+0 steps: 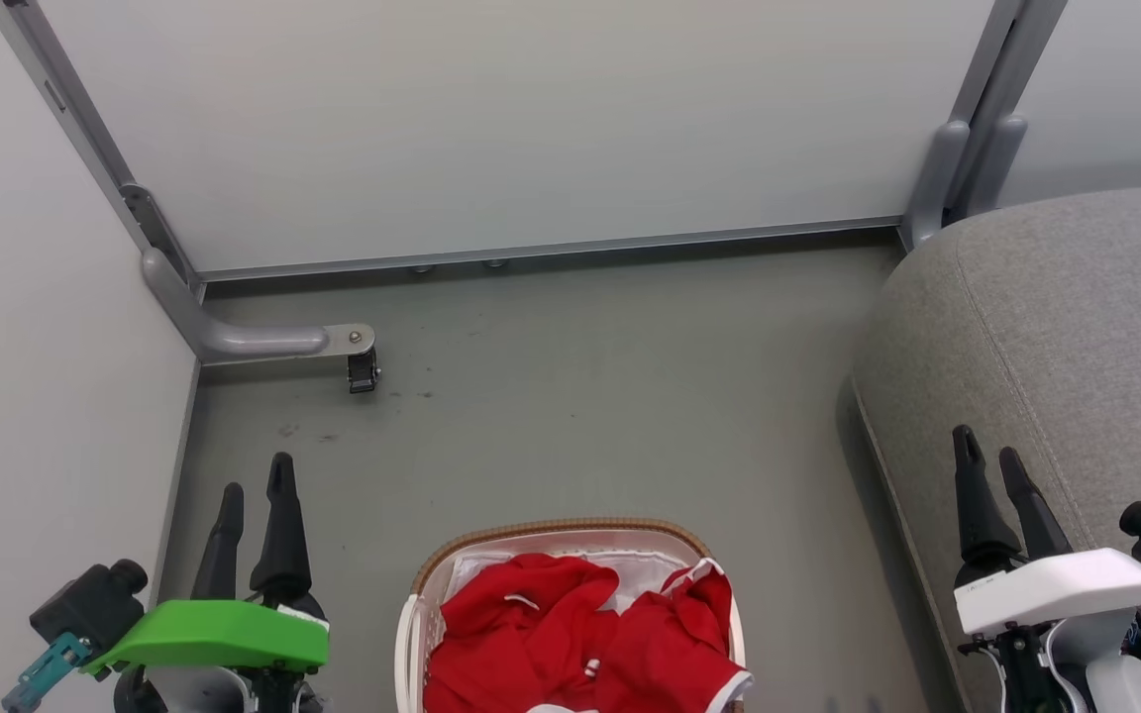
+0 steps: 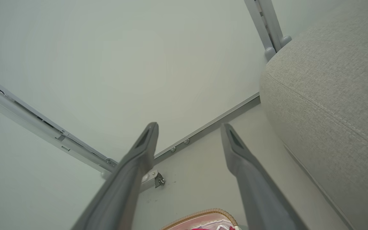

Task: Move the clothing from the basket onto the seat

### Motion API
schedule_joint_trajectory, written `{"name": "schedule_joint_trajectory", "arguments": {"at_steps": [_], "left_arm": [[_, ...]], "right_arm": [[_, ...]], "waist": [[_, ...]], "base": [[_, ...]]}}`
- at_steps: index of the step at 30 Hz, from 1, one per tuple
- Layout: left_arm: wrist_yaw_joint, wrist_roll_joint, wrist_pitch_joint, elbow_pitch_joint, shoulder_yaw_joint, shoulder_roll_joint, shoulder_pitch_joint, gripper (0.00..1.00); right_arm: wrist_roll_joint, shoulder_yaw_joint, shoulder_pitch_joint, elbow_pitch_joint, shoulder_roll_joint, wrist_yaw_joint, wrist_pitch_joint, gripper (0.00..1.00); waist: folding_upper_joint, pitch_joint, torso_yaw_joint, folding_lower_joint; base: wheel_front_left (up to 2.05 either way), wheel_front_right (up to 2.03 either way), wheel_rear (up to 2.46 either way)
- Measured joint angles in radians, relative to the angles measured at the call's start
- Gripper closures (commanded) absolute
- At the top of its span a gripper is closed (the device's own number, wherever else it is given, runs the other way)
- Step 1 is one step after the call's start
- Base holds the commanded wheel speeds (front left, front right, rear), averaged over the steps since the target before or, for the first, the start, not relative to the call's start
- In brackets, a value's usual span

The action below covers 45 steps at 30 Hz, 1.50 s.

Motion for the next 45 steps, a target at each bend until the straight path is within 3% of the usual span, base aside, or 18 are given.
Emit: {"name": "schedule_joint_trajectory", "arguments": {"at_steps": [16,45], "left_arm": [[0.004,0.185,-0.044,0.017,-0.025,0.001,0.025,0.0],[0.004,0.415,-0.11,0.053,-0.048,0.003,0.048,0.0]], "right_arm": [[-0.208,0.025,0.021,-0.006,-0.002,0.0,-0.048,0.0],[-0.471,0.042,0.033,0.004,-0.006,0.0,-0.113,0.0]], "waist": [[0.0,-0.009,0.002,0.0],[0.0,-0.014,0.006,0.0]], "base": [[0.0,0.0,0.0],[0.0,0.0,0.0]]}}
